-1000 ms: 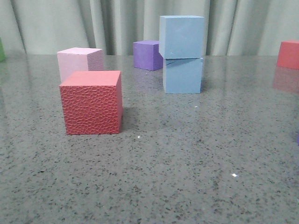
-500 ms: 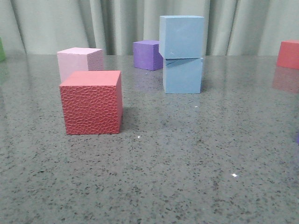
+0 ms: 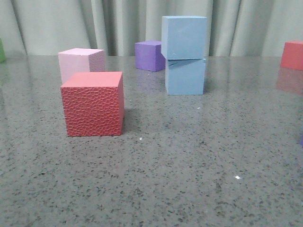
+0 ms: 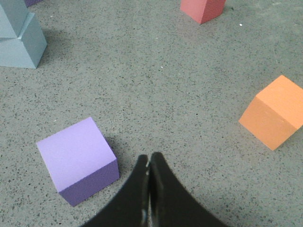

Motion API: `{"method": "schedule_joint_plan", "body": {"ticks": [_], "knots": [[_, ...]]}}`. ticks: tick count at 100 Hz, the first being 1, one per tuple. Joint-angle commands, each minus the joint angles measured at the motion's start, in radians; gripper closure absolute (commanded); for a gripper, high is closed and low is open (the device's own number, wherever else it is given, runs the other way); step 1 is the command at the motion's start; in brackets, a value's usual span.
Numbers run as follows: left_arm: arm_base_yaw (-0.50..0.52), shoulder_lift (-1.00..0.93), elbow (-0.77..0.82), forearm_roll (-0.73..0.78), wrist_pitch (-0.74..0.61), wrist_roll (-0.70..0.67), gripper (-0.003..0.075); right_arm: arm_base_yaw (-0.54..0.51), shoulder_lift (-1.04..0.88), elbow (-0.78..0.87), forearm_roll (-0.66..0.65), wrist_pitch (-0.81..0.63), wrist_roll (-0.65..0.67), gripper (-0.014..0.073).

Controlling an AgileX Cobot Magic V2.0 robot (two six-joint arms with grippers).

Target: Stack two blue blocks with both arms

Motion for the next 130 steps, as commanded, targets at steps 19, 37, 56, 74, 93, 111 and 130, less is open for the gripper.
{"method": "schedule_joint_plan", "body": {"ticks": [19, 37, 56, 74, 93, 111, 130], "knots": [[0.0, -0.118, 0.222, 0.004, -0.462, -0.009, 0.0739, -0.006, 0.006, -0.022, -0.016, -0.073, -0.008, 0.0662], [0.0, -0.189, 0.36, 0.036, -0.531, -0.031, 0.0739, -0.006, 0.006, -0.022, -0.016, -0.073, -0.008, 0.0662], [0.0, -0.234, 0.449, 0.107, -0.533, -0.122, 0.0739, -0.006, 0.006, -0.022, -0.016, -0.073, -0.008, 0.0662], [0.0, -0.277, 0.514, 0.107, -0.572, -0.138, 0.0739, -0.006, 0.006, -0.022, -0.016, -0.073, -0.008, 0.0662], [-0.004, -0.29, 0.533, 0.127, -0.572, -0.139, 0.0739, -0.006, 0.006, -0.022, -0.016, -0.073, -0.008, 0.0662], [-0.037, -0.29, 0.533, 0.159, -0.585, -0.139, 0.0739, -0.006, 0.006, -0.022, -0.016, -0.073, -0.008, 0.0662], [-0.05, -0.29, 0.533, 0.159, -0.585, -0.139, 0.0739, -0.006, 0.006, -0.022, -0.016, -0.073, -0.008, 0.0662]]}}
